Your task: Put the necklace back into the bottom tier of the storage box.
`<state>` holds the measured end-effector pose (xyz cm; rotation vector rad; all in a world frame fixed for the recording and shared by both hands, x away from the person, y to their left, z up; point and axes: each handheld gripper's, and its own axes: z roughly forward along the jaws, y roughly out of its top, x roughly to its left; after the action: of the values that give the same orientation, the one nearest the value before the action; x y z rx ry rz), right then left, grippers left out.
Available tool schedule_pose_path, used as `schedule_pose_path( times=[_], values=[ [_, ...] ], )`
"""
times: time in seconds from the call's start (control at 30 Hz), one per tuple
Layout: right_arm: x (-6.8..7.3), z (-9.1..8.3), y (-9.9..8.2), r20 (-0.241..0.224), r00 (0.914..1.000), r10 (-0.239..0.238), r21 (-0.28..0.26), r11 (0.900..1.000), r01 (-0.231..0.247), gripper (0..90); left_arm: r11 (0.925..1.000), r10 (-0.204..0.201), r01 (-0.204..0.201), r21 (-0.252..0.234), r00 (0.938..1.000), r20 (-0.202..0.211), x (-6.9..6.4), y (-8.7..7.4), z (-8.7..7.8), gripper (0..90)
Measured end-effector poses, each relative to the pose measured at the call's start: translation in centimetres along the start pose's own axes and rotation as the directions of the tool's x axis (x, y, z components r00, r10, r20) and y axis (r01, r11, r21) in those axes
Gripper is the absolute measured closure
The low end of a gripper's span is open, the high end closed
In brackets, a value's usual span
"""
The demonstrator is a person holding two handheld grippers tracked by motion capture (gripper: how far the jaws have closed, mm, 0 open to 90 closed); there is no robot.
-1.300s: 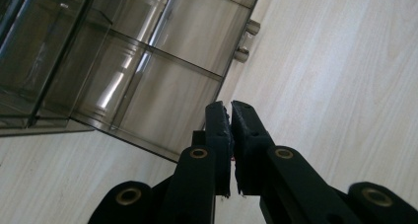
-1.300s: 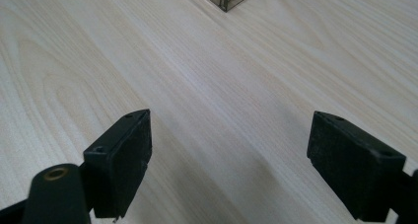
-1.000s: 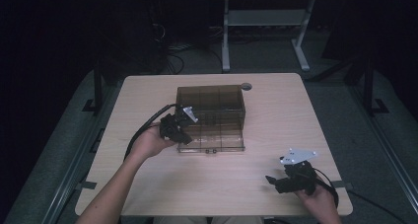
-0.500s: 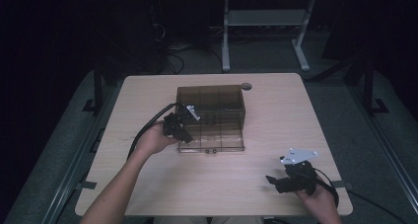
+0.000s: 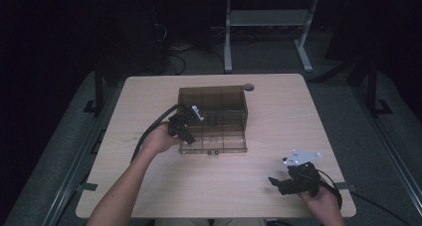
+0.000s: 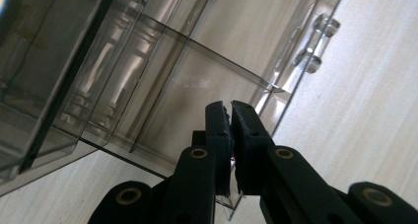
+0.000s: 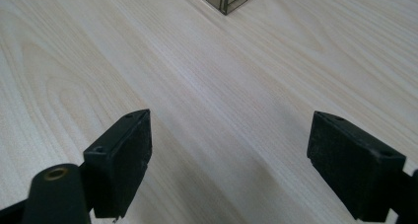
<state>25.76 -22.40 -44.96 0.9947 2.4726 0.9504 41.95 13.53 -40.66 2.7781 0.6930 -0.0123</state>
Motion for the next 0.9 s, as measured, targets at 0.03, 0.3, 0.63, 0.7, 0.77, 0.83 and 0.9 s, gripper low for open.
schedule_pose_path(
  times=[0.03,0.3,0.63,0.7,0.77,0.83,0.9],
  values=[
    [0.0,0.0,0.0,0.0,1.0,0.0,0.0,1.0,0.0,16.6,1.0,0.0,0.0,0.0,1.0,0.0,0.0,0.0,0.0,86.0],
    [-0.1,0.0,-0.1,0.0,1.0,-0.002,-0.006,1.0,0.002,16.6,0.9997,-0.023,0.023,0.011,0.9997,0.008,0.6,0.2,0.7,86.0],
    [-0.2,0.0,-0.1,-0.002,1.0,0.005,-0.007,1.0,-0.005,16.6,0.999,-0.04,0.04,0.022,0.999,0.02,1.0,0.2,1.4,85.9],
    [-0.2,0.0,-0.1,-0.002,1.0,0.005,-0.002,1.0,-0.005,16.6,0.9988,-0.044,0.044,0.02,0.9988,0.021,1.0,0.2,1.4,83.8],
    [-0.2,0.0,-0.1,-0.003,1.0,-0.001,-0.004,1.0,0.001,16.6,0.9988,-0.047,0.046,0.017,0.9987,0.02,1.0,0.2,1.4,81.0],
    [-0.2,-0.1,0.0,-0.002,0.9999,-0.012,-0.004,0.9999,0.012,16.6,0.9991,-0.041,0.041,0.011,0.9991,0.011,0.9,0.2,1.2,79.6],
    [-0.2,-0.1,0.0,-0.004,1.0,-0.009,-0.004,1.0,0.009,16.6,0.9992,-0.039,0.039,0.011,0.9992,0.011,0.8,0.2,1.1,79.6]
  ],
)
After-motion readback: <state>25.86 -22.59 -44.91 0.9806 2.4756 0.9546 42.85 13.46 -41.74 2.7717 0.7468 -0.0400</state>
